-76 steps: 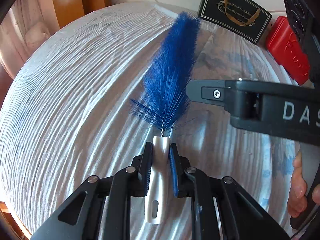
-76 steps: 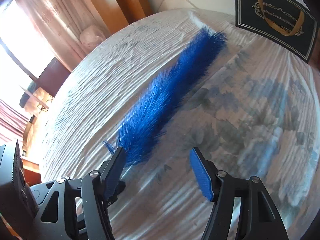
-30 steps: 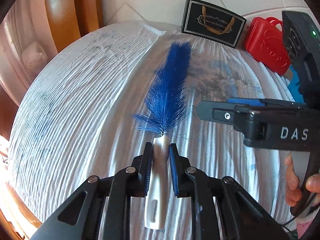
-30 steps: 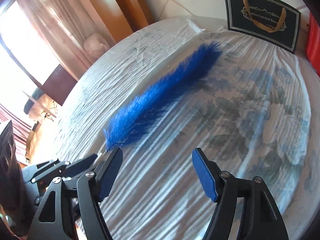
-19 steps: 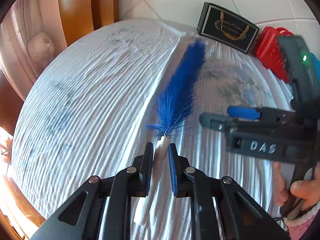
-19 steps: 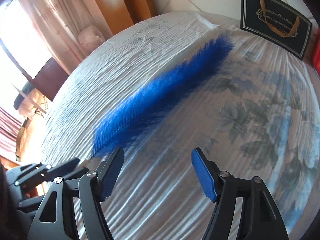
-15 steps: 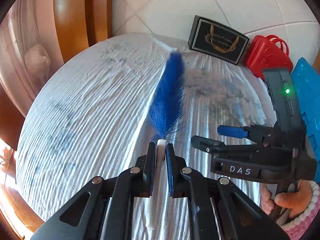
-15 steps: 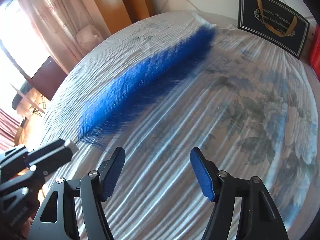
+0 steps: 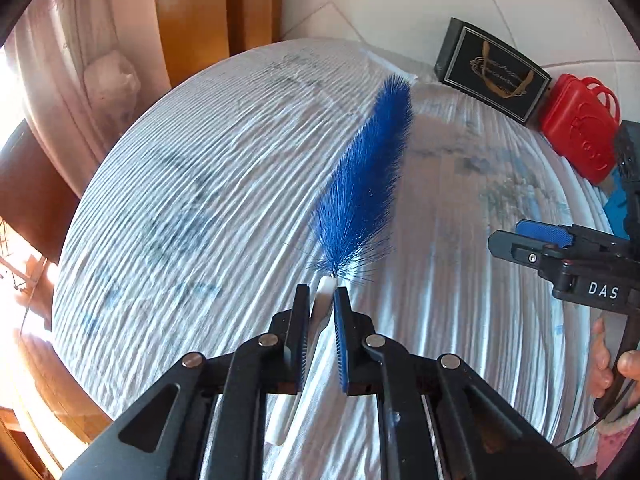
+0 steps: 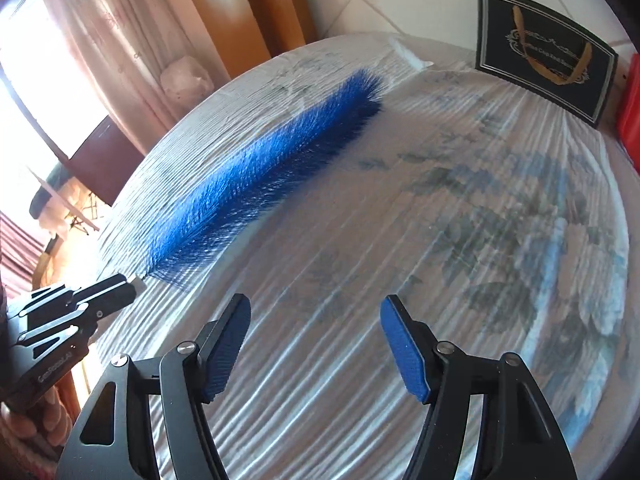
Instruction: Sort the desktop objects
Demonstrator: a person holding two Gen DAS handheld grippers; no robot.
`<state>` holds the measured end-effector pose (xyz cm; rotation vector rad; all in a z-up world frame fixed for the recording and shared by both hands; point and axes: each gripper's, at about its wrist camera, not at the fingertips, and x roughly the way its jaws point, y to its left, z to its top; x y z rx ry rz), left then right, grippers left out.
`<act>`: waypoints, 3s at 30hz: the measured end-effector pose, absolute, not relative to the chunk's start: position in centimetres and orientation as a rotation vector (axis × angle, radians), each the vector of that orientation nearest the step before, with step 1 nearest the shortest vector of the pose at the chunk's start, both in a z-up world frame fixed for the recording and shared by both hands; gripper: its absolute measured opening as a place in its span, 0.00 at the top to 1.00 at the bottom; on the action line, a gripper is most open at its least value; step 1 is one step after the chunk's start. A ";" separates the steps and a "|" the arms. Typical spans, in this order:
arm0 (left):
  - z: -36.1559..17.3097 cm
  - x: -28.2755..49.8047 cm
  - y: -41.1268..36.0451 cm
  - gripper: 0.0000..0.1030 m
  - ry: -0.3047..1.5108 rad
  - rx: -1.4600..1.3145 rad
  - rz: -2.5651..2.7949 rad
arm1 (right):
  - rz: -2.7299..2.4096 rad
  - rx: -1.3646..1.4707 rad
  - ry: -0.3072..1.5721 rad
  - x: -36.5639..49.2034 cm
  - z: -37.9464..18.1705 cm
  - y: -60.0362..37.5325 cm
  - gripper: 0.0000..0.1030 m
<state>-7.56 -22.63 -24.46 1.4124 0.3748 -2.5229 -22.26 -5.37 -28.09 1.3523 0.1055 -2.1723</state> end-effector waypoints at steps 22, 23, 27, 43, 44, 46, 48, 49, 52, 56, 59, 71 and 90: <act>-23.5 -2.0 -22.9 0.50 0.837 1.034 -1.918 | -1.909 1.125 0.538 -23.4 -25.0 -9.6 0.16; -23.8 -2.3 -22.9 0.50 0.835 1.028 -1.898 | -1.894 1.121 0.562 -24.5 -25.1 -10.2 0.17; -26.4 -3.8 -24.1 0.50 0.822 1.100 -1.848 | -1.873 1.069 0.687 -28.8 -26.0 -12.7 0.20; -29.7 -5.8 -28.2 0.49 0.717 1.116 -1.830 | -1.878 1.204 0.446 -44.0 -31.3 -16.3 0.06; -29.8 -6.0 -28.5 0.49 0.711 1.121 -1.834 | -1.867 1.202 0.466 -43.9 -31.8 -16.4 0.07; -29.7 -5.9 -29.1 0.49 0.719 1.125 -1.851 | -1.847 1.237 0.531 -43.4 -33.3 -16.8 0.18; -29.7 -5.7 -29.7 0.49 0.731 1.124 -1.872 | -1.852 1.216 0.571 -42.7 -33.6 -16.9 0.25; -29.7 -5.6 -29.8 0.49 0.732 1.130 -1.887 | -1.856 1.205 0.598 -42.3 -33.6 -17.0 0.26; -29.7 -5.2 -30.1 0.49 0.738 1.137 -1.919 | -1.850 1.187 0.606 -41.9 -33.6 -16.9 0.26; -29.0 -4.5 -30.2 0.49 0.739 1.106 -1.941 | -1.857 1.209 0.520 -42.4 -33.2 -15.8 0.25; -29.0 -4.9 -30.6 0.49 0.711 1.101 -1.960 | -1.851 1.199 0.549 -41.7 -33.0 -15.6 0.26; -28.0 -5.8 -30.1 0.84 0.820 1.090 -1.952 | -1.876 1.143 0.639 -40.1 -33.5 -16.4 0.50; -29.5 -9.6 -31.2 0.54 0.832 0.948 -1.816 | -1.878 1.100 0.585 -38.2 -33.3 -14.6 0.48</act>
